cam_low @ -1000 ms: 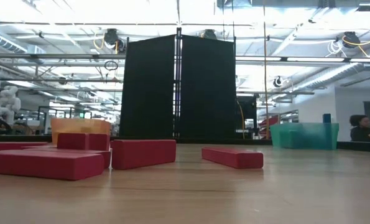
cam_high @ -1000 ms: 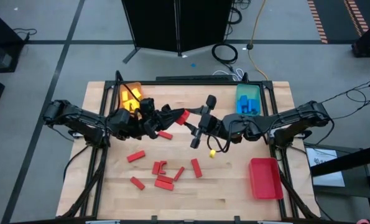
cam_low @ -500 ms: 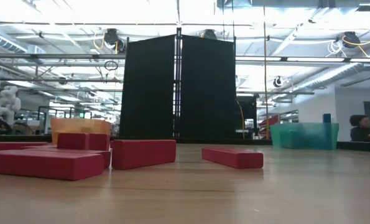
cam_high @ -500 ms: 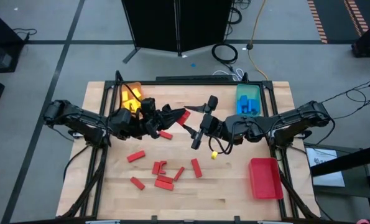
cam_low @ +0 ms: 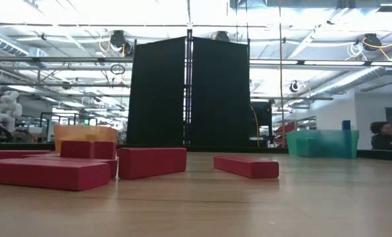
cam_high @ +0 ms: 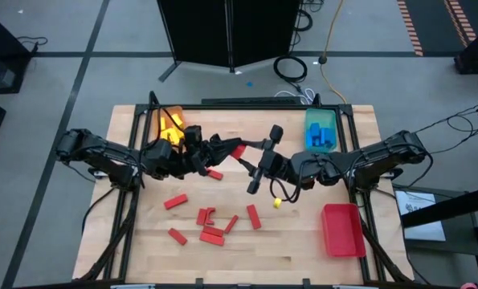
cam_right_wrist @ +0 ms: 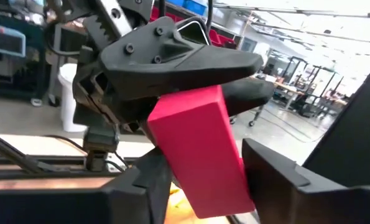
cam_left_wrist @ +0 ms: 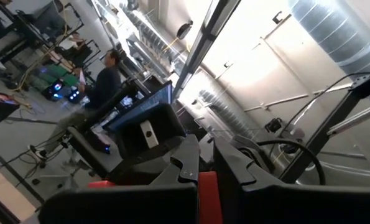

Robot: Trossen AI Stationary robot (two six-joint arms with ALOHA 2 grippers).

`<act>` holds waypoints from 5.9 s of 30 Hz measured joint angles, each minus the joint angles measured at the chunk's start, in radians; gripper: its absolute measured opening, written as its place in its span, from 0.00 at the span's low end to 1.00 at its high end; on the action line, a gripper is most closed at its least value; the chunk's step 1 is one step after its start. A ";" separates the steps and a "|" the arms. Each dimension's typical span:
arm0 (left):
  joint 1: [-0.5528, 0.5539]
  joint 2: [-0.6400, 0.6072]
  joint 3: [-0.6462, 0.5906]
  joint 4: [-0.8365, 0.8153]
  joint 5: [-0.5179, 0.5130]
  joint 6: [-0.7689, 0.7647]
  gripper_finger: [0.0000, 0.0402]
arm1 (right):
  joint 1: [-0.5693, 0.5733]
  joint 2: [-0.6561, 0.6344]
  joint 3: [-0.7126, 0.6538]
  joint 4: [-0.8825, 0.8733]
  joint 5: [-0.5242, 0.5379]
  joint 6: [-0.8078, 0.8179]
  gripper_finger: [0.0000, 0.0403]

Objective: Sort blocks
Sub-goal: Put the red block into the red bin

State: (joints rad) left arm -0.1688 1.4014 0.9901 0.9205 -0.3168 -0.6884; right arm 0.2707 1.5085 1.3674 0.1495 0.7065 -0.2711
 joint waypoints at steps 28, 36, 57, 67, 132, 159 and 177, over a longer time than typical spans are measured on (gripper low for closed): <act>0.005 -0.015 -0.001 -0.061 -0.023 0.069 0.59 | 0.028 0.000 0.000 -0.023 0.142 -0.022 0.24; 0.030 -0.116 -0.001 -0.231 -0.027 0.129 0.64 | 0.132 -0.070 0.000 -0.077 0.325 0.007 0.24; -0.013 -0.385 -0.001 -0.972 0.117 0.092 0.64 | 0.517 -0.302 0.001 -1.464 -0.280 1.505 0.24; -0.043 -0.380 -0.001 -1.014 0.068 0.092 0.64 | 0.736 -0.215 0.000 -1.685 -0.483 1.921 0.24; -0.043 -0.380 0.000 -1.008 0.051 0.091 0.64 | 0.801 -0.082 -0.299 -1.328 -0.615 2.368 0.46; -0.043 -0.380 0.000 -1.015 0.031 0.091 0.64 | 0.101 0.061 0.232 -1.180 -0.264 1.351 0.47; -0.043 -0.379 0.000 -1.073 0.055 0.092 0.64 | 0.031 0.505 0.231 -1.081 -0.640 1.330 0.63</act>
State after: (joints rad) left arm -0.2119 1.0225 0.9901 -0.1520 -0.2615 -0.5964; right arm 0.3019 2.0137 1.5982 -0.9316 0.0669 1.0588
